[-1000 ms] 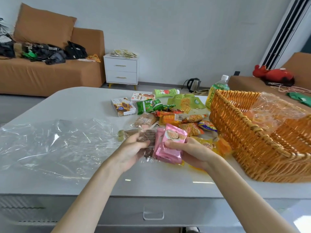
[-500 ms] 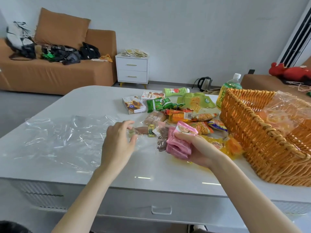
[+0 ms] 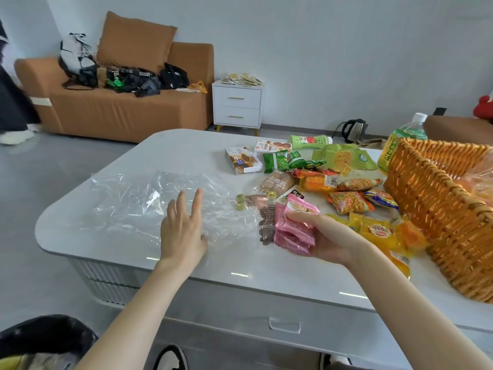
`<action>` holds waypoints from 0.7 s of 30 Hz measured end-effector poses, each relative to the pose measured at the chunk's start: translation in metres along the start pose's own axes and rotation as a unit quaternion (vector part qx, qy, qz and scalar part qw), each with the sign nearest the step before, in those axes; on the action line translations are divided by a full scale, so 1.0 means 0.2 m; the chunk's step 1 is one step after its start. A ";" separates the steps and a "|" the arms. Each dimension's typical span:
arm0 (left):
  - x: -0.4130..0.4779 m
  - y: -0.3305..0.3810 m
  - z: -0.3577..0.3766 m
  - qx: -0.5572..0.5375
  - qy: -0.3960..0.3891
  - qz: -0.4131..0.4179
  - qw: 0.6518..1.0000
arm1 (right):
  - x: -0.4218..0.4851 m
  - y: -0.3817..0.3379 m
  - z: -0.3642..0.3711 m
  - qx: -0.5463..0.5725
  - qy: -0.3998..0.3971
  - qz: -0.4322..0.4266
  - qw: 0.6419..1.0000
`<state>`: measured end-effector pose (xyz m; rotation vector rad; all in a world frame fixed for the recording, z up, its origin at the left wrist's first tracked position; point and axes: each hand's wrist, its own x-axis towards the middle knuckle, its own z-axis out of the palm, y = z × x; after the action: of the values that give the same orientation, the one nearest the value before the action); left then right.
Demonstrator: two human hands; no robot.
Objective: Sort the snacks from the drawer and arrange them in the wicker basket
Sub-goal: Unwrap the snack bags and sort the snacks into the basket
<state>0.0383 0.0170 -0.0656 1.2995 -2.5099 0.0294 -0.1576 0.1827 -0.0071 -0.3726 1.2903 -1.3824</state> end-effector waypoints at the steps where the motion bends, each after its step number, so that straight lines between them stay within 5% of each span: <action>1: 0.00 0.00 -0.01 -0.012 -0.013 -0.009 1.000 | 0.00 0.00 0.00 -0.001 0.004 0.002 1.000; 5: 0.02 0.01 -0.05 -0.026 -0.019 -0.025 0.999 | 0.02 0.01 -0.01 -0.015 0.007 0.002 1.000; 14: -0.09 0.27 -0.23 -0.147 0.139 0.080 0.976 | 0.00 -0.01 0.01 -0.029 -0.019 0.003 0.999; 21: -0.14 0.37 -0.21 -0.300 0.017 0.096 0.949 | 0.02 0.04 -0.03 0.021 0.051 -0.027 0.998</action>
<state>0.0049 0.0895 -0.0236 0.7963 -2.3261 -0.6119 -0.1601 0.1843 -0.0188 -0.3138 1.3408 -1.4878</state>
